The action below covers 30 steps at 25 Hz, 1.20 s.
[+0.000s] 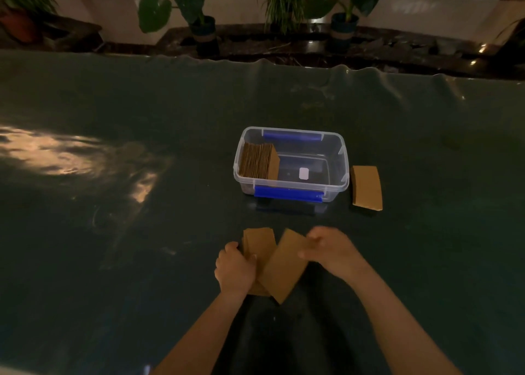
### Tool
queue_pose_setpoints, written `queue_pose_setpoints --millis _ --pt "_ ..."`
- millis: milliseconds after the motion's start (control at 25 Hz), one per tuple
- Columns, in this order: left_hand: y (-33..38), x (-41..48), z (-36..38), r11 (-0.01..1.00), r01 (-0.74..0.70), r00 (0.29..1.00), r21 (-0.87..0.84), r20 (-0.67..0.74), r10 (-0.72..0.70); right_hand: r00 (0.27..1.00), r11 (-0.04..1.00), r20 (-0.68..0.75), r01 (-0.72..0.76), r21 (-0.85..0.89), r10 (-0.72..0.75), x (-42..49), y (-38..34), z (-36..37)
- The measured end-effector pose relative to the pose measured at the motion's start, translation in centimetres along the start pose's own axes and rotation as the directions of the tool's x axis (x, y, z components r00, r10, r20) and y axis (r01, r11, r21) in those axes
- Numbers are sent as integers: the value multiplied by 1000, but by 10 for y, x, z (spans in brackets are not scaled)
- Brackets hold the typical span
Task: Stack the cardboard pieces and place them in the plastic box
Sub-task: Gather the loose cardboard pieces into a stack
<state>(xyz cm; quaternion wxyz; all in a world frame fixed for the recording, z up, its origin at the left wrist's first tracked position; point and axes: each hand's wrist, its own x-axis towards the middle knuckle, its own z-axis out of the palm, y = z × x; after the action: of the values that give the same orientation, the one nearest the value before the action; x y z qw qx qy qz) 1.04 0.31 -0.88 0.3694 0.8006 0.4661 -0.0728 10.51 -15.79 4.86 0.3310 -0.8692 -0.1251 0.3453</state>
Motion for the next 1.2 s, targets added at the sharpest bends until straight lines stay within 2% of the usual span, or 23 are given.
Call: queue_pose_setpoints --millis 120,200,280,400,520,720,880,1000,1120,1200 --pt "-6 -9 -5 998 -52 992 19 -111 54 991 988 108 92 -123 -79 45 -35 20" --pt "-16 -23 -6 995 -84 980 55 -177 93 988 943 107 143 -300 -116 64 -42 34" --pt "-25 -42 -1 974 -139 977 177 -134 164 983 845 82 182 -503 -163 75 -39 40" --pt "-32 -57 15 884 -236 967 403 11 253 948 760 202 317 -567 -244 82 -43 38" --pt "-36 -57 22 813 -268 952 517 14 305 906 667 338 419 -616 -256 87 -53 40" --pt "-40 -60 25 830 -282 943 481 -21 333 889 684 440 398 -611 -125 92 -54 42" --pt "-42 -62 22 832 -309 937 460 -2 349 863 640 504 407 -652 -34 91 -55 39" --pt "-46 -65 17 874 -329 935 357 -4 353 857 645 499 456 -613 -131 82 -50 36" --pt "-46 -63 14 958 -226 954 174 -159 254 848 675 411 519 -524 -333 66 -37 28" --pt "-41 -61 15 970 -187 957 156 -193 215 832 686 327 555 -470 -449 55 -21 20"
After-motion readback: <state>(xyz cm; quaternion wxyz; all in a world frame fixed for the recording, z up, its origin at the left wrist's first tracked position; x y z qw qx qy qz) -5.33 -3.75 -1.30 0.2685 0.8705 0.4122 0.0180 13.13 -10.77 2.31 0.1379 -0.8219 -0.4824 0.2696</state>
